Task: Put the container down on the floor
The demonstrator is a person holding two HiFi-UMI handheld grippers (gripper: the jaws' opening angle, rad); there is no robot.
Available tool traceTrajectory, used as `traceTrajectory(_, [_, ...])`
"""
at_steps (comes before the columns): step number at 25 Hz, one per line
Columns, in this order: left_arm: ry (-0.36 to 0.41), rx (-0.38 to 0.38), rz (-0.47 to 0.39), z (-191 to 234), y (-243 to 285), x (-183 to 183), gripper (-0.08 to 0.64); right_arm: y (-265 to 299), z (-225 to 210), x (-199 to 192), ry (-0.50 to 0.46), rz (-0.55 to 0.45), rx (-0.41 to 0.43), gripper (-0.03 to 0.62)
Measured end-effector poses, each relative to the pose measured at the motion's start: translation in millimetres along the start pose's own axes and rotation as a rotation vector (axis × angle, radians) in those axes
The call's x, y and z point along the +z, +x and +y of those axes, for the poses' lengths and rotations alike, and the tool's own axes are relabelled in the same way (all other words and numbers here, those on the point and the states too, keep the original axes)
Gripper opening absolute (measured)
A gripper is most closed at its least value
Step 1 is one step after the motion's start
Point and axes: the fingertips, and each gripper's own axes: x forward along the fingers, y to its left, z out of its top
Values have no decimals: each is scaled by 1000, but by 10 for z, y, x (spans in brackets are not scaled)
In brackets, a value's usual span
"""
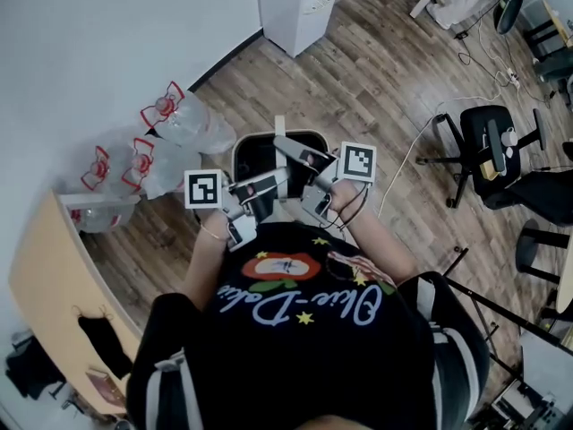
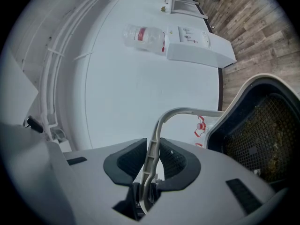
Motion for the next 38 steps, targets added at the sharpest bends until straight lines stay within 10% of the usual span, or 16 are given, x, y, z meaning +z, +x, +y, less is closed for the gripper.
traceTrajectory(26, [5,-46,120,37,-219,1686,54,1320,33,1012,-31,-132,-37,77])
traceTrajectory(38, [6,-35,47,64,-192,2034,52,1595,17,1243,-20,-70,-20,77])
